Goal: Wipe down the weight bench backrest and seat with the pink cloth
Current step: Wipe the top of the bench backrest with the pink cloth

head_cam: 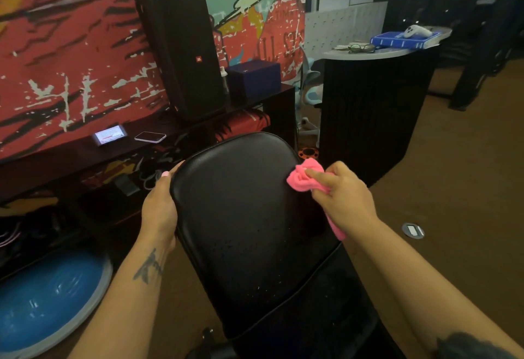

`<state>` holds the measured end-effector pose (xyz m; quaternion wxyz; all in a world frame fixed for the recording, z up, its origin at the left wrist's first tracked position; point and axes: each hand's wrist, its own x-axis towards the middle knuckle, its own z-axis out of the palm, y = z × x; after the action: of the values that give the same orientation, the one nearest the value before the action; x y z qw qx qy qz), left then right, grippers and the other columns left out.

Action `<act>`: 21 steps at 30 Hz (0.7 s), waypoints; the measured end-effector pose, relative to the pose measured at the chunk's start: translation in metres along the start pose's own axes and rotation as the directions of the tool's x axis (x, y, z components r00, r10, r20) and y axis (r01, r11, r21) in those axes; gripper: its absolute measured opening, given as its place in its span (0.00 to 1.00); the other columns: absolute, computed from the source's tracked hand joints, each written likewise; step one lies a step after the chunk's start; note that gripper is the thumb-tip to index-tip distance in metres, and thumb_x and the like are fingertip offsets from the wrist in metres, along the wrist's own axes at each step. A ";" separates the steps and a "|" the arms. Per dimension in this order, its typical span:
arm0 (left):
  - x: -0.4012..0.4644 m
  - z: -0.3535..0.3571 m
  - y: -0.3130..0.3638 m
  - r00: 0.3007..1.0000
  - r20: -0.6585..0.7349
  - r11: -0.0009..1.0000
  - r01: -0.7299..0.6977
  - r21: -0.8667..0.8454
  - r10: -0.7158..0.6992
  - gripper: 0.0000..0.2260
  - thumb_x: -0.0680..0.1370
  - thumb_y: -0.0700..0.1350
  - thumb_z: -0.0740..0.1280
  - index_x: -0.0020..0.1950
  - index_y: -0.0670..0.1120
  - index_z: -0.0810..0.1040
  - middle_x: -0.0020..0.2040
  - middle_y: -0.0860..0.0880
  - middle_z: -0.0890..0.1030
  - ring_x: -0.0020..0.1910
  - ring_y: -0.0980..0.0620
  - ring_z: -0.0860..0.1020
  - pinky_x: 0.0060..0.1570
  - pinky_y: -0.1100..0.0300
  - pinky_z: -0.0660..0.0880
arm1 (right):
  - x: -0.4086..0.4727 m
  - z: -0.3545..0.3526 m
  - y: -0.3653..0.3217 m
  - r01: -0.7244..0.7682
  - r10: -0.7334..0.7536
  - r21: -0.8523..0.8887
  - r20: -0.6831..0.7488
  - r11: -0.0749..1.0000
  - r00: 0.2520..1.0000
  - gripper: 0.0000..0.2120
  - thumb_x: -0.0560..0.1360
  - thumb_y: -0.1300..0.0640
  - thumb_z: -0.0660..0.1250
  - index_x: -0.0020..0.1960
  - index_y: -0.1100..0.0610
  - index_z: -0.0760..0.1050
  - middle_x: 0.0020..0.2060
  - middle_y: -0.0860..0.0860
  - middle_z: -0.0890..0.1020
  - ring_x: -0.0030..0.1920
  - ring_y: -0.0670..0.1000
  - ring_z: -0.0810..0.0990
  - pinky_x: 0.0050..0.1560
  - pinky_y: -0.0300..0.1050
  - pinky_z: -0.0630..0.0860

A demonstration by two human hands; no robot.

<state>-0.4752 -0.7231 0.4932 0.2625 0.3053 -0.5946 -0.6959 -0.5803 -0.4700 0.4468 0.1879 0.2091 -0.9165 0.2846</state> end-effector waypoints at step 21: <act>-0.005 -0.016 -0.037 0.996 0.048 0.996 0.079 -0.047 -0.077 0.22 0.80 0.65 0.54 0.52 0.53 0.81 0.54 0.50 0.83 0.60 0.47 0.78 0.66 0.47 0.70 | -0.031 0.001 0.005 0.297 -0.295 -0.020 0.067 0.955 0.953 0.20 0.66 0.58 0.74 0.57 0.47 0.79 0.43 0.53 0.76 0.40 0.54 0.75 0.37 0.49 0.73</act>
<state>-0.4600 -0.7242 0.4553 0.2286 0.3057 -0.5711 -0.7268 -0.5572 -0.4582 0.4293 0.2022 0.3502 -0.8845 0.2328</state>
